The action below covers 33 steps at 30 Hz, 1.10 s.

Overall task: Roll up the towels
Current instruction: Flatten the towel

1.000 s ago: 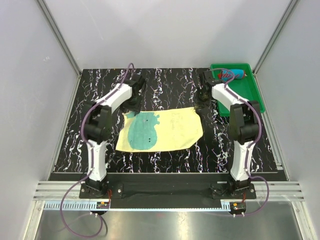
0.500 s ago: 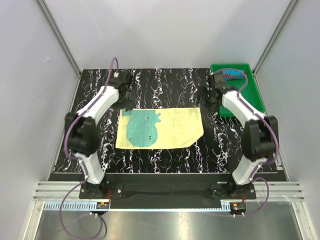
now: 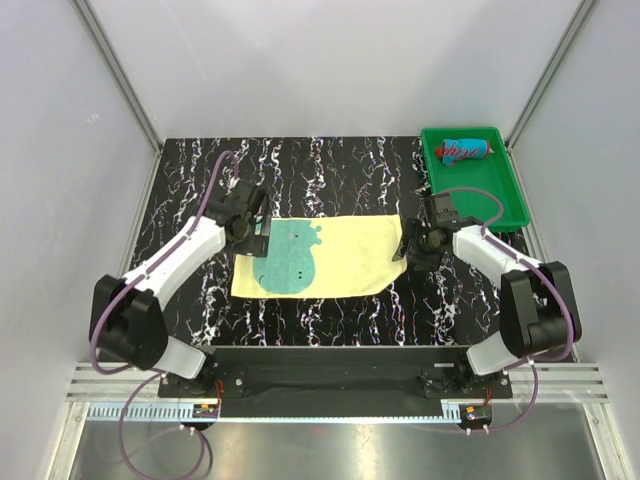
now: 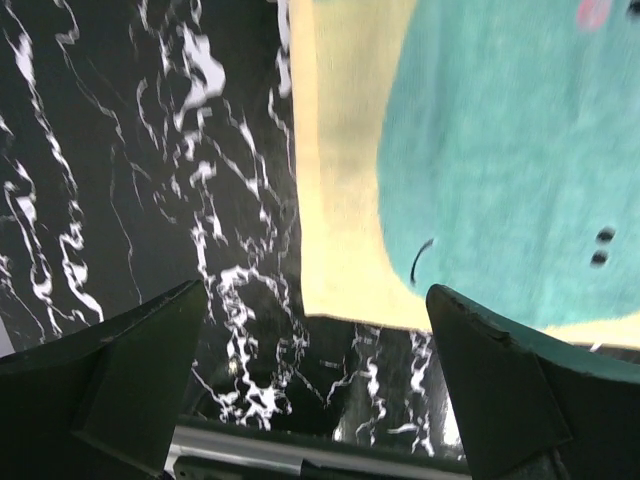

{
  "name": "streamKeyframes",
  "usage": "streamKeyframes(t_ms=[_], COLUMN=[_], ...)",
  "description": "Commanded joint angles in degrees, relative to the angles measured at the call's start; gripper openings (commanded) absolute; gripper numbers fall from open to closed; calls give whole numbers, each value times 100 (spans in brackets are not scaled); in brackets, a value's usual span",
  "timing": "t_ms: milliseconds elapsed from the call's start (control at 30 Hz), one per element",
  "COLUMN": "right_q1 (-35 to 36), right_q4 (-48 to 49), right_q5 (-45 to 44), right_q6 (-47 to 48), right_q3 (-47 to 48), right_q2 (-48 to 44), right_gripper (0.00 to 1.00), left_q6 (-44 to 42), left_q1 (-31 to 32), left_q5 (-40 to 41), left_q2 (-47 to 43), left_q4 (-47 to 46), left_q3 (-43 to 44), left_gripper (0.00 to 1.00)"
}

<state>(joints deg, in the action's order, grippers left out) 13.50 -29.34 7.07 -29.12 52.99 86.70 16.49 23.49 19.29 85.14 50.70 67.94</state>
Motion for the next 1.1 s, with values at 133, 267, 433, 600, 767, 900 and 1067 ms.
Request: streamKeyframes(t_ms=[133, 267, 433, 600, 767, 900, 1067], right_q1=[100, 171, 276, 320, 452, 487, 505], right_q4=[570, 570, 570, 255, -842, -1661, -2321], right_q5=[286, 242, 181, 5, -276, -469, -891], right_q6=[-234, -243, -331, -340, -199, -41, -5], right_q3=[-61, 44, 62, 228, 1026, 1845, 2409], right_q2=[374, 707, 866, 735, 515, 576, 376], right_gripper=[67, 61, 47, 12, 8, 19, 73], left_q6=[-128, -199, -252, -260, -260, -269, -260], left_q1=[-28, -37, -37, -37, -37, -46, -81], left_q5=[-259, -268, -232, -233, -154, -110, -136], left_q2=[-815, -745, -753, -859, -973, -1017, -1026], left_q4=[-640, -701, -710, -719, -702, -684, -693], left_q3=[-756, -721, -712, -730, -756, -747, -747], left_gripper=[99, 99, 99, 99, 99, 99, 99])
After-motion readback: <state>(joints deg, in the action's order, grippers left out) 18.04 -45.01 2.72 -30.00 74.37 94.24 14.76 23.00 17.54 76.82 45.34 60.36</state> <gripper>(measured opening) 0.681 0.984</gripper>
